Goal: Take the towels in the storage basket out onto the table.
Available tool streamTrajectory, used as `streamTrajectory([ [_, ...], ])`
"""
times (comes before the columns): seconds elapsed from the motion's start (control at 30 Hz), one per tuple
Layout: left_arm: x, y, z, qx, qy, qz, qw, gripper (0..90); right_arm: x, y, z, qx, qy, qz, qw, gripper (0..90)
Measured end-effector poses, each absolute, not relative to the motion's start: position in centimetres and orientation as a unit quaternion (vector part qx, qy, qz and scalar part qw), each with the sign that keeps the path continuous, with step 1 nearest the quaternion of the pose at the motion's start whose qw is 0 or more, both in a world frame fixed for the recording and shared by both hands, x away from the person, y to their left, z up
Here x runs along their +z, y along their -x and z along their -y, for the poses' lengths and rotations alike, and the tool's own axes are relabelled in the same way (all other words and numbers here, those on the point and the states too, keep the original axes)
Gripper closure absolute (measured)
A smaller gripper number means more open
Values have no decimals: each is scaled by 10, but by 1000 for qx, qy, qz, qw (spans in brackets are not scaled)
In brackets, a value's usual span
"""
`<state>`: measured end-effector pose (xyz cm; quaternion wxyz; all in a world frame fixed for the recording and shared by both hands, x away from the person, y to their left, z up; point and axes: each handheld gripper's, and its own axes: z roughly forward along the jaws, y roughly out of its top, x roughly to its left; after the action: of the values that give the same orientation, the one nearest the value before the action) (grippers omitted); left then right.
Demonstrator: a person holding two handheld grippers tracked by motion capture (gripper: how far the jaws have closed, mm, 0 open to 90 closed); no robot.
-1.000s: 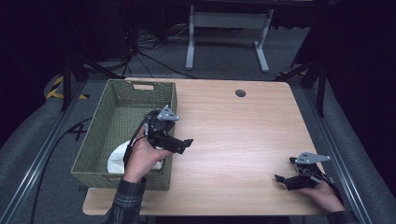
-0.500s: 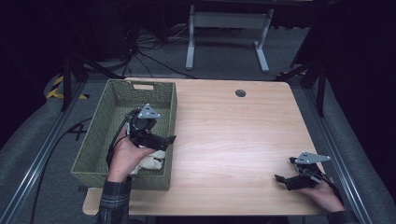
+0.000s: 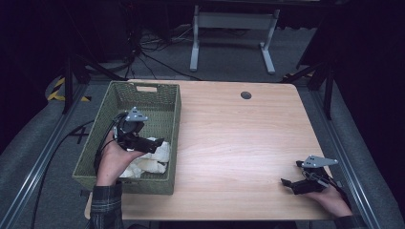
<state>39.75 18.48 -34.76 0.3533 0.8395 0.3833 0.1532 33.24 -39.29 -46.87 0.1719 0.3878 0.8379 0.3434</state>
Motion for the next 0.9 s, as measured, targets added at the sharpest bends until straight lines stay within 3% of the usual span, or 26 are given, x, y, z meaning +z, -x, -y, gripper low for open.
streamTrajectory([
  [0.9,-409,-426,-208,103,-856,-446,240,23,-469,-333,393,343,-387,-838,173,3],
])
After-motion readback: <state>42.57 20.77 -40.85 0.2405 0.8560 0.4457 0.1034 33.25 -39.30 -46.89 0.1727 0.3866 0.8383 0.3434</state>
